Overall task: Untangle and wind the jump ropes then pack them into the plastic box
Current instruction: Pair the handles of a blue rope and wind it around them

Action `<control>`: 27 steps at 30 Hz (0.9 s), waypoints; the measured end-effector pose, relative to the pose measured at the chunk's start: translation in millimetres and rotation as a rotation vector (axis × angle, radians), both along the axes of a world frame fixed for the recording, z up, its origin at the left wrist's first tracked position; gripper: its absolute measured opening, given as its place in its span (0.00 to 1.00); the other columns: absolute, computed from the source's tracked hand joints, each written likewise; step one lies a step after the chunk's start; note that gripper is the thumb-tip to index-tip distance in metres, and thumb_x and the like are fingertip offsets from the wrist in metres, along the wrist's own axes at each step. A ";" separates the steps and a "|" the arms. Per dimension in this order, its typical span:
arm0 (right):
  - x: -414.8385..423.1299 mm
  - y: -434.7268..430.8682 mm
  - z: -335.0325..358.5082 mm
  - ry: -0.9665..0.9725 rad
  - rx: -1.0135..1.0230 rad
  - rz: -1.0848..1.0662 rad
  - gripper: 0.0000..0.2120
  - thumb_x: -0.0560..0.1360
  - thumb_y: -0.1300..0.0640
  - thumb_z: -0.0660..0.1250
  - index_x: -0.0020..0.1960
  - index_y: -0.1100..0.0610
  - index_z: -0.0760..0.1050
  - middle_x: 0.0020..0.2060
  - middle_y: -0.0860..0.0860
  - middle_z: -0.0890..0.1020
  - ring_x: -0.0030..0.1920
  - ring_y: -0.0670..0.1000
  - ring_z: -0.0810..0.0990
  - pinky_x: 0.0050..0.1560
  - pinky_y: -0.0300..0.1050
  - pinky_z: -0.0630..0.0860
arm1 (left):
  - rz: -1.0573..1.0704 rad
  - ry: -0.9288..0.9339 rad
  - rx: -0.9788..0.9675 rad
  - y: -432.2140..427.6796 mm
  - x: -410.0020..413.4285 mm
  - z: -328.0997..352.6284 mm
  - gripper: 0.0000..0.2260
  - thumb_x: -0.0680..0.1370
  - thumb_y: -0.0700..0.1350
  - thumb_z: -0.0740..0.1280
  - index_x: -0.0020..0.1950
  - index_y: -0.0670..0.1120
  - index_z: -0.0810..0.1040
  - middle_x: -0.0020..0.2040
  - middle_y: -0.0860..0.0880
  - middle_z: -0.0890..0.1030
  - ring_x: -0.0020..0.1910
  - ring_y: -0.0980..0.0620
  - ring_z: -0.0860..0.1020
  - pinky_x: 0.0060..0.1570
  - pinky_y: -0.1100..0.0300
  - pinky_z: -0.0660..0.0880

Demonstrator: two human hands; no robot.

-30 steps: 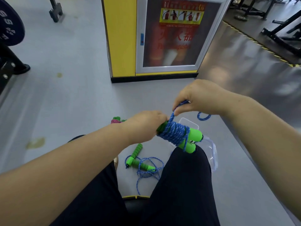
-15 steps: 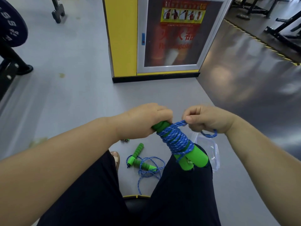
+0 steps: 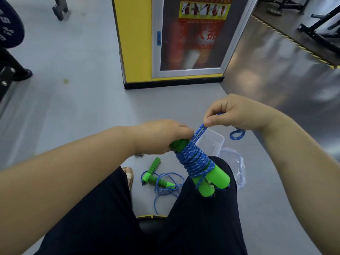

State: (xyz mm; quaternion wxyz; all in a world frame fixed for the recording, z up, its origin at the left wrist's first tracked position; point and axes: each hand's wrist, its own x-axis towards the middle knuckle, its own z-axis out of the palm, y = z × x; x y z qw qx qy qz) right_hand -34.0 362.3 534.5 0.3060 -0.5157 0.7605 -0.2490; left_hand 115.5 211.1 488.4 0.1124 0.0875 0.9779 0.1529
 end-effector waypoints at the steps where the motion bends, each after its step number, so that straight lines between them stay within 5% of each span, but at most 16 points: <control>1: -3.3 -0.9 -7.3 -0.043 -0.002 -0.031 0.04 0.70 0.55 0.70 0.37 0.50 0.79 0.24 0.42 0.75 0.26 0.40 0.69 0.32 0.29 0.65 | 0.000 0.033 0.033 0.4 1.7 1.8 0.15 0.75 0.36 0.64 0.61 0.46 0.70 0.53 0.49 0.72 0.46 0.53 0.66 0.45 0.57 0.67; 5: 0.8 -2.7 -42.4 -0.376 -0.007 -0.126 0.06 0.70 0.50 0.71 0.41 0.53 0.78 0.27 0.51 0.68 0.26 0.45 0.63 0.29 0.39 0.63 | 0.029 0.188 0.193 -4.7 10.8 3.8 0.16 0.72 0.35 0.64 0.58 0.47 0.72 0.54 0.47 0.76 0.50 0.47 0.72 0.47 0.54 0.69; 8: 17.4 -4.6 -65.0 -0.667 0.003 -0.103 0.19 0.66 0.39 0.72 0.48 0.52 0.79 0.32 0.57 0.72 0.30 0.50 0.68 0.32 0.38 0.65 | -0.006 0.282 0.347 -4.7 16.1 3.0 0.13 0.70 0.45 0.61 0.52 0.56 0.68 0.53 0.48 0.77 0.51 0.47 0.75 0.48 0.50 0.73; 11: 29.7 -3.8 -79.4 -0.664 0.017 -0.103 0.20 0.62 0.33 0.70 0.37 0.50 0.82 0.31 0.55 0.79 0.33 0.51 0.73 0.35 0.40 0.66 | -0.009 0.340 0.497 -4.6 18.9 2.8 0.10 0.70 0.48 0.61 0.51 0.56 0.68 0.55 0.53 0.74 0.53 0.54 0.74 0.50 0.60 0.73; 13: 36.7 -3.5 -90.1 -0.729 0.005 -0.173 0.32 0.59 0.28 0.69 0.40 0.58 0.82 0.32 0.67 0.74 0.34 0.56 0.68 0.36 0.46 0.63 | -0.019 0.391 0.511 -6.8 18.7 2.2 0.11 0.71 0.43 0.64 0.50 0.55 0.69 0.56 0.55 0.68 0.53 0.59 0.71 0.50 0.70 0.69; 15: 40.4 -2.4 -98.0 -0.832 -0.037 -0.246 0.49 0.61 0.28 0.68 0.53 0.75 0.70 0.37 0.72 0.67 0.39 0.61 0.64 0.39 0.49 0.63 | -0.024 0.425 0.514 -7.7 17.9 3.1 0.11 0.71 0.42 0.63 0.50 0.54 0.70 0.56 0.53 0.68 0.54 0.58 0.71 0.51 0.71 0.69; 17: 48.2 -8.5 -94.3 -0.836 -0.142 -0.308 0.31 0.76 0.41 0.58 0.45 0.73 0.71 0.30 0.64 0.76 0.32 0.60 0.76 0.33 0.43 0.74 | -0.007 0.457 0.537 -9.6 16.5 2.3 0.11 0.72 0.41 0.64 0.51 0.53 0.71 0.56 0.52 0.71 0.56 0.60 0.71 0.54 0.72 0.67; 18: 50.5 -8.8 -90.9 -0.900 -0.186 -0.362 0.24 0.78 0.46 0.53 0.41 0.66 0.74 0.25 0.56 0.79 0.26 0.52 0.79 0.27 0.38 0.75 | 0.013 0.483 0.545 -10.3 14.9 0.0 0.14 0.72 0.37 0.65 0.52 0.53 0.71 0.57 0.51 0.72 0.57 0.61 0.71 0.56 0.72 0.66; 21: 50.7 -11.3 -90.7 -1.056 -0.277 -0.423 0.25 0.73 0.41 0.59 0.34 0.59 0.82 0.28 0.53 0.82 0.26 0.47 0.80 0.29 0.36 0.76 | 0.290 0.432 0.751 -7.2 11.5 -8.4 0.23 0.74 0.30 0.64 0.56 0.57 0.69 0.61 0.50 0.74 0.56 0.58 0.75 0.55 0.63 0.74; 23: 51.8 -17.2 -93.5 -0.869 -0.307 -0.483 0.26 0.69 0.36 0.66 0.40 0.60 0.82 0.36 0.59 0.83 0.33 0.52 0.80 0.37 0.43 0.77 | 0.633 0.282 1.212 -2.9 14.8 -12.4 0.21 0.77 0.31 0.60 0.63 0.54 0.67 0.64 0.48 0.73 0.49 0.55 0.79 0.45 0.61 0.79; 25: 52.4 -21.2 -89.4 -0.719 -0.331 -0.529 0.24 0.72 0.39 0.65 0.39 0.62 0.78 0.30 0.61 0.81 0.28 0.49 0.74 0.33 0.39 0.71 | 0.844 -0.004 1.609 0.4 21.2 -17.3 0.14 0.78 0.40 0.60 0.64 0.49 0.71 0.59 0.47 0.78 0.41 0.52 0.80 0.37 0.57 0.78; 27: 54.8 -24.7 -89.8 -0.601 -0.375 -0.555 0.20 0.74 0.42 0.62 0.37 0.59 0.75 0.22 0.49 0.76 0.23 0.43 0.68 0.29 0.37 0.67 | 0.788 -0.169 1.577 10.4 26.5 -23.7 0.13 0.74 0.52 0.67 0.57 0.51 0.77 0.50 0.51 0.83 0.42 0.52 0.82 0.44 0.54 0.79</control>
